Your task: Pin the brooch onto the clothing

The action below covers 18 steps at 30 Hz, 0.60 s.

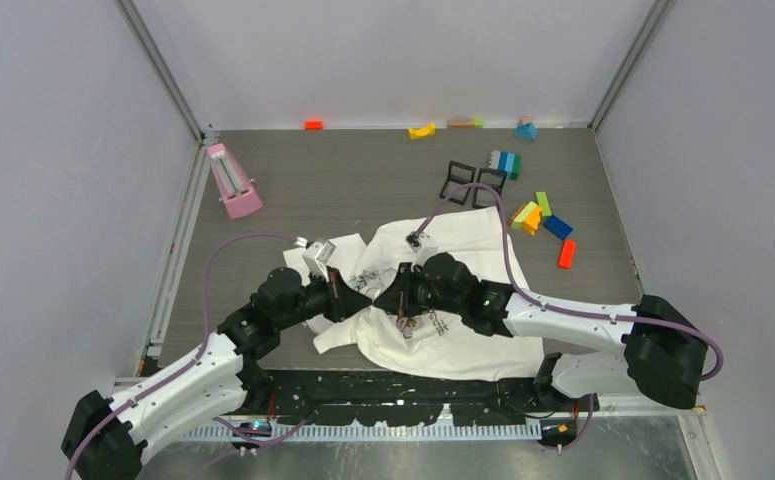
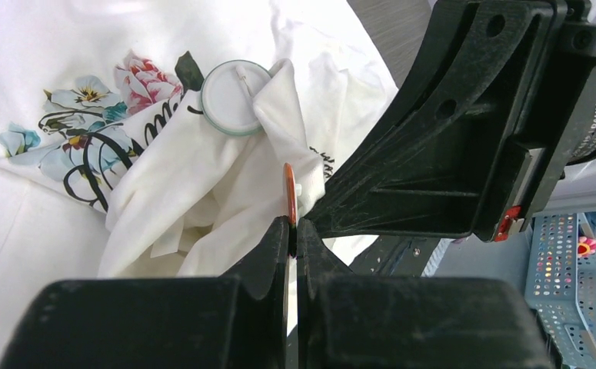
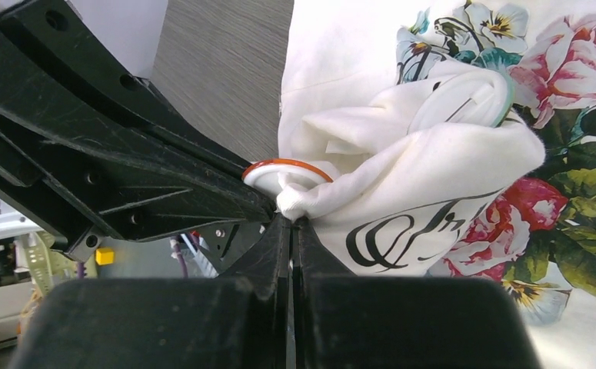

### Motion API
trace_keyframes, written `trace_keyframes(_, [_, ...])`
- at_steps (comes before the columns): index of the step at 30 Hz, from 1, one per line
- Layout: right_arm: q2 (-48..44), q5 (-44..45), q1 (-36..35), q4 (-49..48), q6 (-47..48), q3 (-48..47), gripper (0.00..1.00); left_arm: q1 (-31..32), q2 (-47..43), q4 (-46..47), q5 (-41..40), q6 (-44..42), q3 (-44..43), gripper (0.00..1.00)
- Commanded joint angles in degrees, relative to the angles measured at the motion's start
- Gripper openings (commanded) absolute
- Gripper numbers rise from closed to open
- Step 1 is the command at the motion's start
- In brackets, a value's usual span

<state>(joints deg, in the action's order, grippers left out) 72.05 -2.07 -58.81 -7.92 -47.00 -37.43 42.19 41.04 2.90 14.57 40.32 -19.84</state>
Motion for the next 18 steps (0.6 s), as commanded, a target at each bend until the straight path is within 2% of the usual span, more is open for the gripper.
trace_keyframes(1, [1.78, -1.30, 2.54, 0.62, -2.96, -0.64, 0.01, 0.78, -0.83, 12.91, 6.56, 2.73, -1.37, 0.00])
trace_keyframes(8, [2.67, -5.75, 4.65, -2.42, -6.06, 0.38, 0.00, 0.78, 0.19, 14.92, 6.96, 3.09, -1.25, 0.00])
trace_keyframes(18, [5.56, -8.52, 6.26, -1.87, -9.57, 0.38, 0.01, 0.78, -1.85, 14.77, 4.75, 3.01, -0.70, 0.00])
